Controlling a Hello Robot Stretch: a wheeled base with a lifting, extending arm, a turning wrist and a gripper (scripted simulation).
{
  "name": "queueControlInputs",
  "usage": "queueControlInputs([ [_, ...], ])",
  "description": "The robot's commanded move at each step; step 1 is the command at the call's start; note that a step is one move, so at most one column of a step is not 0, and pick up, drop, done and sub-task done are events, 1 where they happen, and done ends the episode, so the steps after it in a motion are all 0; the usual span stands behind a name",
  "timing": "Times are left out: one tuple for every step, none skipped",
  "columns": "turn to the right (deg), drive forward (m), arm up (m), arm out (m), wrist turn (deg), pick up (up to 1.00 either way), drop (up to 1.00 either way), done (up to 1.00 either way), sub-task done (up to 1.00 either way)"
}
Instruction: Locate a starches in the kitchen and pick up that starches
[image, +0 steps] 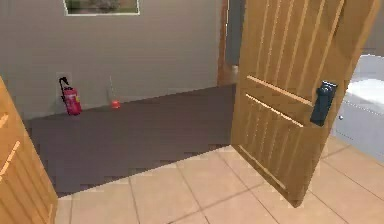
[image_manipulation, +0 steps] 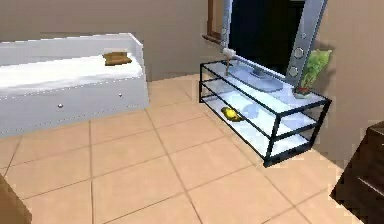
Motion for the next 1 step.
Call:
queueControlInputs([
  [0.0, 1.0, 0.0, 0.0, 0.0, 0.0, 0.0, 0.0, 0.0],
])
